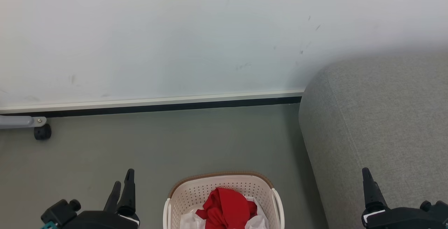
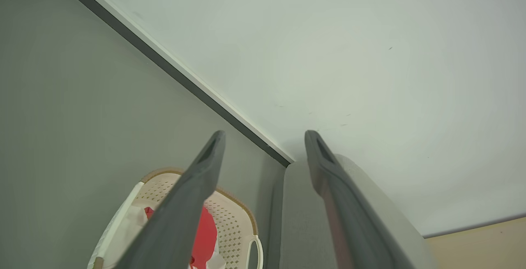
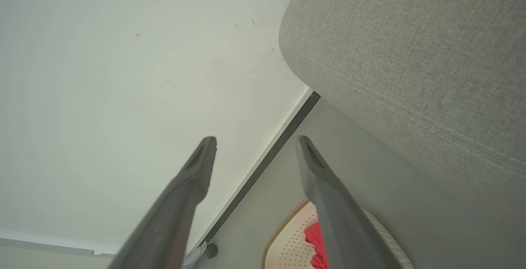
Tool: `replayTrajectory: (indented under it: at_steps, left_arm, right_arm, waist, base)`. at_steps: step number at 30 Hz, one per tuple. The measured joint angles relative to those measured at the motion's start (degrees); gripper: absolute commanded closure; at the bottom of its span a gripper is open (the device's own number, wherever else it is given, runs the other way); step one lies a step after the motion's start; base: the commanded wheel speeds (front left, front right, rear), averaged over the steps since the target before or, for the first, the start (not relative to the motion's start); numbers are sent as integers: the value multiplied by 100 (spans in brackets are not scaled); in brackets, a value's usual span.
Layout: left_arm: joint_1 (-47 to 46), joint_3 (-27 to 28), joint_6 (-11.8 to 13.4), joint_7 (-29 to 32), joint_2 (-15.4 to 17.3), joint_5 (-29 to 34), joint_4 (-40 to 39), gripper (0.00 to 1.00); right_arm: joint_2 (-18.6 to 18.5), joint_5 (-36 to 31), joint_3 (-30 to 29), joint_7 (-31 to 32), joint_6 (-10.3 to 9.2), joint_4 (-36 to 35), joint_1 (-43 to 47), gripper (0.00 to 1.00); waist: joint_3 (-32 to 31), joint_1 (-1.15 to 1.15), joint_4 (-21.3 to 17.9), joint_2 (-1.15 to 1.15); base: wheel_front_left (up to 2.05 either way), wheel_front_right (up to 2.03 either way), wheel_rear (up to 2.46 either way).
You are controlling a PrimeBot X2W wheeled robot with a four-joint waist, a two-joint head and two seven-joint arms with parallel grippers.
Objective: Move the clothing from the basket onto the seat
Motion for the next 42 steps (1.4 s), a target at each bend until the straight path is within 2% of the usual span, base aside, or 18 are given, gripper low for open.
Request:
replayTrajectory:
  at_steps: [42]
  left_arm:
    - [226,-461,605,-880,155,3678,-162,0]
  right_arm:
    - [-293,-3517,910,-875,-554,-193,191,0]
  waist:
    - [-120,0,-5,0]
  base:
    - [0,0,0]
